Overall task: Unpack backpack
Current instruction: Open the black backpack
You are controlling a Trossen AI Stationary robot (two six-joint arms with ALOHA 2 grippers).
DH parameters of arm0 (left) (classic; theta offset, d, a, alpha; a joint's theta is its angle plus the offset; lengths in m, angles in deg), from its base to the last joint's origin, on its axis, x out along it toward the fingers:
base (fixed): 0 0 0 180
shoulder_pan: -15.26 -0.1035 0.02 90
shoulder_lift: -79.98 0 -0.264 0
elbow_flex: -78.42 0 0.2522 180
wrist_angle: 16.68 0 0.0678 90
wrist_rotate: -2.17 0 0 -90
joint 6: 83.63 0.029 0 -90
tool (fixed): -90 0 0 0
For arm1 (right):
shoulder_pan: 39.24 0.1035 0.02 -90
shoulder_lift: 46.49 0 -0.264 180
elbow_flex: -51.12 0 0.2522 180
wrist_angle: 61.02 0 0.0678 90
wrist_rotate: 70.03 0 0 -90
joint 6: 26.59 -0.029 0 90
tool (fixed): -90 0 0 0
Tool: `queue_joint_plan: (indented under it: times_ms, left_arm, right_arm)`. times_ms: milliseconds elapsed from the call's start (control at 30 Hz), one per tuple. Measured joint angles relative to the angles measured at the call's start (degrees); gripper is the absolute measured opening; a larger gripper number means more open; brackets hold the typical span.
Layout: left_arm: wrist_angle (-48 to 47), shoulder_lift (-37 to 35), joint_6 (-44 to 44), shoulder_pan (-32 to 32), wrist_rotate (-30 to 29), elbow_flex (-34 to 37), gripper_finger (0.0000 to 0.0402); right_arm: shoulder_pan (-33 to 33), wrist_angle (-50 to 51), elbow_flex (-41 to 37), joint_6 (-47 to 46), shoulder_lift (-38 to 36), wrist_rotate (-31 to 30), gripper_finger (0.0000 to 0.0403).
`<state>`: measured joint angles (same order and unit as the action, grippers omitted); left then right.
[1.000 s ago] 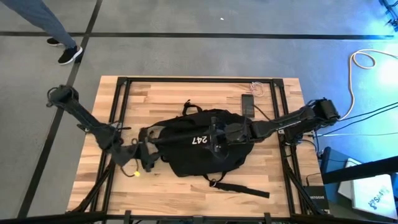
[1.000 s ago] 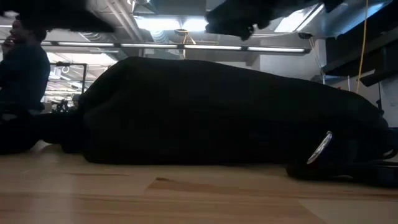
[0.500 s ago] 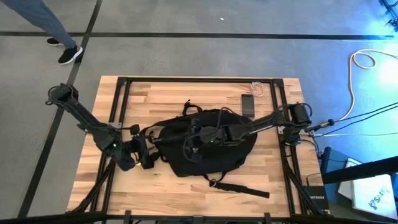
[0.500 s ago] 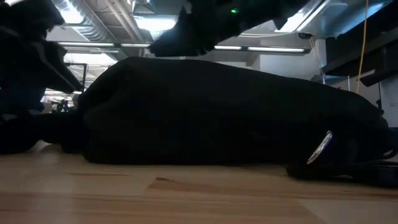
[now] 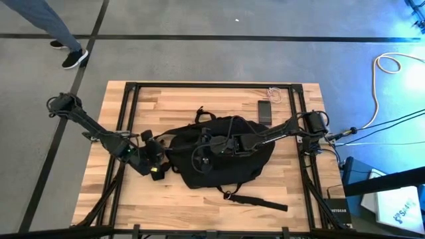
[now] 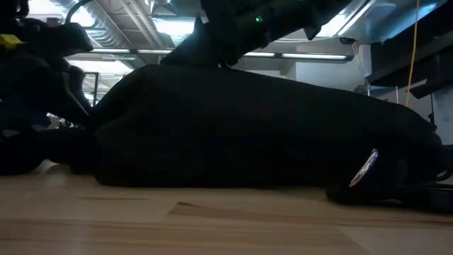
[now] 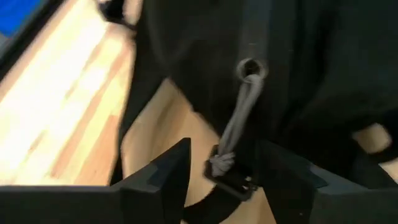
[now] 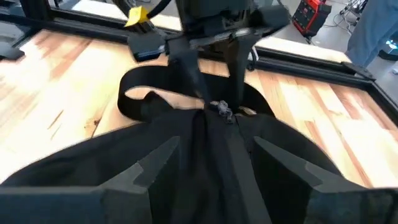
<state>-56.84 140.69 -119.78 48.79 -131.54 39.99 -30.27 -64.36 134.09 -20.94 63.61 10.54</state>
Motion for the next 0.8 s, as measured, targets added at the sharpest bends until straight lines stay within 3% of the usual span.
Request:
queue_joint_plan:
  times_ms: [233, 467, 800]
  left_arm:
    - [-0.1, 0.0, 1.9, 0.0, 1.6, 0.0, 0.0127]
    - [0.1, 0.0, 1.5, -2.8, -0.6, 0.0, 0.0110]
    - [0.4, 0.0, 2.0, -6.8, 4.4, 0.0, 0.0092]
  right_arm:
    - [0.0, 0.0, 0.0, -0.8, 0.0, 0.0, 0.0177]
    - [0.0, -1.3, 0.0, -0.9, 0.0, 0.0, 0.0177]
    - [0.0, -2.9, 0.0, -0.8, 0.0, 0.0, 0.0177]
